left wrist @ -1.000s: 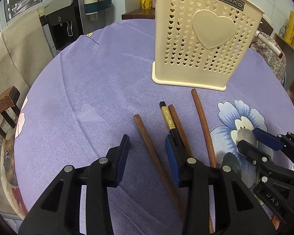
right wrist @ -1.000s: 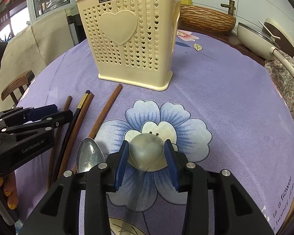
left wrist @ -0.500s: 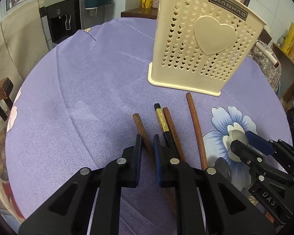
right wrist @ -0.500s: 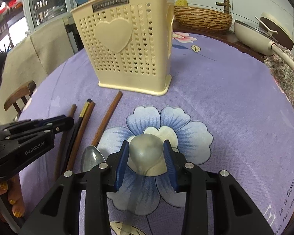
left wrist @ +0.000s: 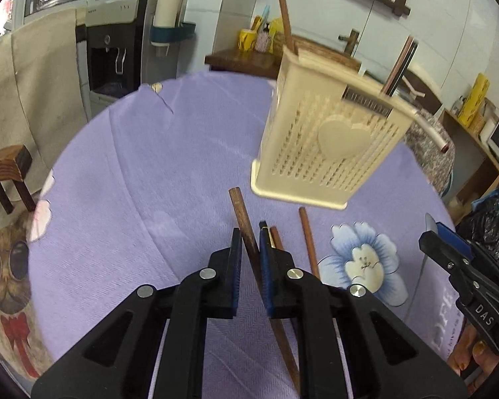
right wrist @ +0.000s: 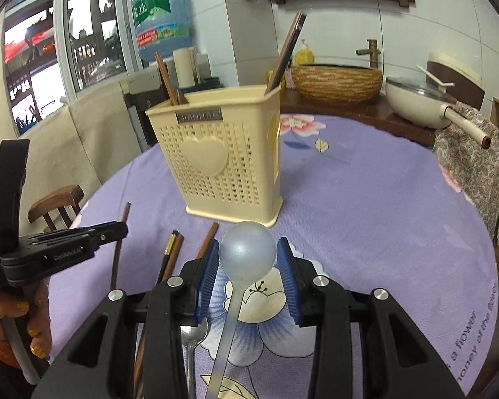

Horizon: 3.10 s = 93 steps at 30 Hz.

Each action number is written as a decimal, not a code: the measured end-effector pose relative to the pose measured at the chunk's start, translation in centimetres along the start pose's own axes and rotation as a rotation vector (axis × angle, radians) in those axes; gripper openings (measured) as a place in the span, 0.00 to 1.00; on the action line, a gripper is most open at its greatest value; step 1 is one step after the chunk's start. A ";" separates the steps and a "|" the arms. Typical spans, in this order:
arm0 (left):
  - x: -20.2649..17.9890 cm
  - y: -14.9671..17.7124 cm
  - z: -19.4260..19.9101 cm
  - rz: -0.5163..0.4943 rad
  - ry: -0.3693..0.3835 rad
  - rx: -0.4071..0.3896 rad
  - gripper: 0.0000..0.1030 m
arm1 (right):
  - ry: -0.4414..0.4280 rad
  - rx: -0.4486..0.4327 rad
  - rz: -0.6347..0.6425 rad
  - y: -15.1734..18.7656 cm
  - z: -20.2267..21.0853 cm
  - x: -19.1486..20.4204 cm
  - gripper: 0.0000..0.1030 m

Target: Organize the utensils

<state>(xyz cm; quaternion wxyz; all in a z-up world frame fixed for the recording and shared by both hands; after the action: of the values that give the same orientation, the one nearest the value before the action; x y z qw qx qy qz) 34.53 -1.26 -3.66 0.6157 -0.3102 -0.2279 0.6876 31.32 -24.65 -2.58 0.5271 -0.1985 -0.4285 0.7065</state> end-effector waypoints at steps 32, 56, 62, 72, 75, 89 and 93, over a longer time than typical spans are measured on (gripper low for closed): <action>5.7 1.4 0.1 0.041 -0.287 0.000 0.56 | 0.005 -0.043 0.056 -0.4 3.3 0.8 0.35; 6.4 1.3 -5.9 0.064 -0.300 0.114 0.09 | 0.011 -0.037 0.048 -0.4 3.0 0.5 0.35; 6.2 0.8 -5.1 0.082 -0.248 0.098 0.07 | 0.024 -0.043 0.048 -0.4 3.1 0.4 0.35; 4.0 -2.6 3.0 0.066 -0.095 -0.071 0.07 | 0.016 -0.078 0.058 -1.2 4.3 0.7 0.35; 3.0 -3.5 6.2 0.049 -0.049 -0.138 0.07 | 0.005 -0.099 0.070 -2.0 5.2 1.0 0.35; 1.1 -4.7 12.2 0.005 0.007 -0.259 0.07 | -0.024 -0.122 0.081 -3.5 6.7 1.7 0.35; 0.8 -4.9 12.5 0.001 0.018 -0.262 0.07 | -0.025 -0.129 0.100 -3.4 6.6 2.3 0.35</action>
<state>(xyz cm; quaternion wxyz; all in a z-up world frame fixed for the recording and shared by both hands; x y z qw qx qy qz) 29.06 1.10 8.41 0.5714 -0.3942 -0.3100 0.6496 27.64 -24.92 4.21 0.4721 -0.2442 -0.4692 0.7052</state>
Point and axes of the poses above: each gripper's, at about its wrist camera, not at the fingertips, and z roughly against the way its jaws point, x to its left, y to its underside, the point moved 2 cm from there along -z, roughly the way its jaws point, and after that the axes turned 5 degrees about -y, right-handed, at the moved point
